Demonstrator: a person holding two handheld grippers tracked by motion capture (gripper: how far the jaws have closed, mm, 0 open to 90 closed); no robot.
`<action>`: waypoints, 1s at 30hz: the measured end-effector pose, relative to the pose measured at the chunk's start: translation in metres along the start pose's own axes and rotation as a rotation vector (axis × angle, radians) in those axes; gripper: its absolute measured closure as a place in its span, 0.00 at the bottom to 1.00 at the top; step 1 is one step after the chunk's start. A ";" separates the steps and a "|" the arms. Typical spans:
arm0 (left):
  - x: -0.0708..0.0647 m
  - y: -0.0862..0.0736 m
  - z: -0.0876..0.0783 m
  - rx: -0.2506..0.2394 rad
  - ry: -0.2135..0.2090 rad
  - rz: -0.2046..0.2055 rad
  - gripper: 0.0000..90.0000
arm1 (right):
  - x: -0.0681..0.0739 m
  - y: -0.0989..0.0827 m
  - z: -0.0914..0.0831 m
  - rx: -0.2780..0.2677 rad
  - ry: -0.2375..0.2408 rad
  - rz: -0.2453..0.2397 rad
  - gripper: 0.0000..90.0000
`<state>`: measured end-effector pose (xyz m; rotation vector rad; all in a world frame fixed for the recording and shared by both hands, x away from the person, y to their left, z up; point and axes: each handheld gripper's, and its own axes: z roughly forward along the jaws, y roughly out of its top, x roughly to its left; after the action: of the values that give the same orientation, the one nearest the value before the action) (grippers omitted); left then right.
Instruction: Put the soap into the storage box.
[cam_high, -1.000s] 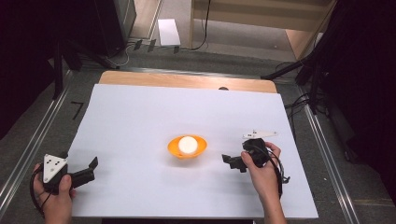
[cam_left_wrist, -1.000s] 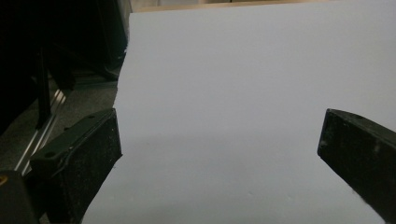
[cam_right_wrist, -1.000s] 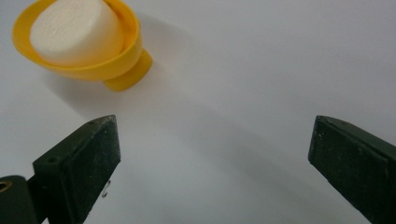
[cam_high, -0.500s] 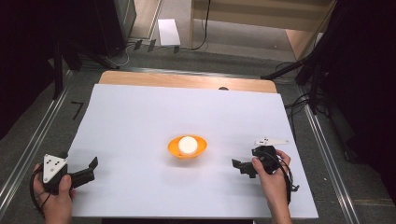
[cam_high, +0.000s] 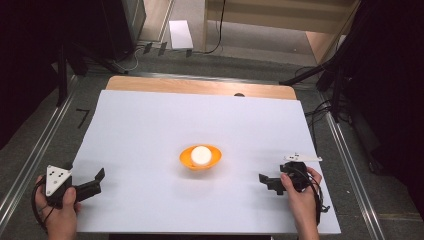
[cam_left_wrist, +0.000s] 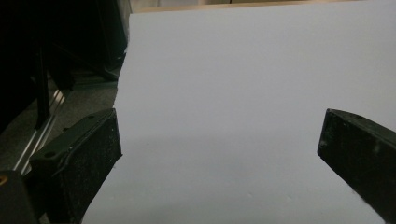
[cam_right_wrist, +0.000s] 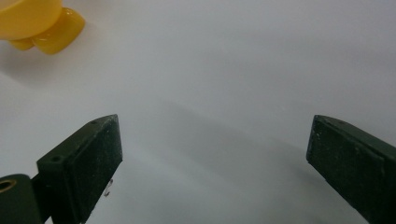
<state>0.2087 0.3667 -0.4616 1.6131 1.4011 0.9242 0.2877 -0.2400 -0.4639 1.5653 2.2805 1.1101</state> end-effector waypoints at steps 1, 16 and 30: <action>0.000 0.000 0.000 0.001 0.000 0.000 0.00 | -0.003 -0.002 -0.002 -0.002 -0.005 0.004 0.04; 0.001 0.000 -0.001 -0.005 -0.004 -0.014 0.00 | -0.041 -0.036 -0.025 -0.063 -0.065 0.044 0.04; 0.001 0.000 -0.001 -0.008 -0.001 -0.015 0.00 | -0.070 -0.068 -0.053 -0.142 -0.075 0.065 0.00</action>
<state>0.2080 0.3680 -0.4614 1.5949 1.4057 0.9184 0.2411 -0.3376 -0.4885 1.6073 2.0691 1.1799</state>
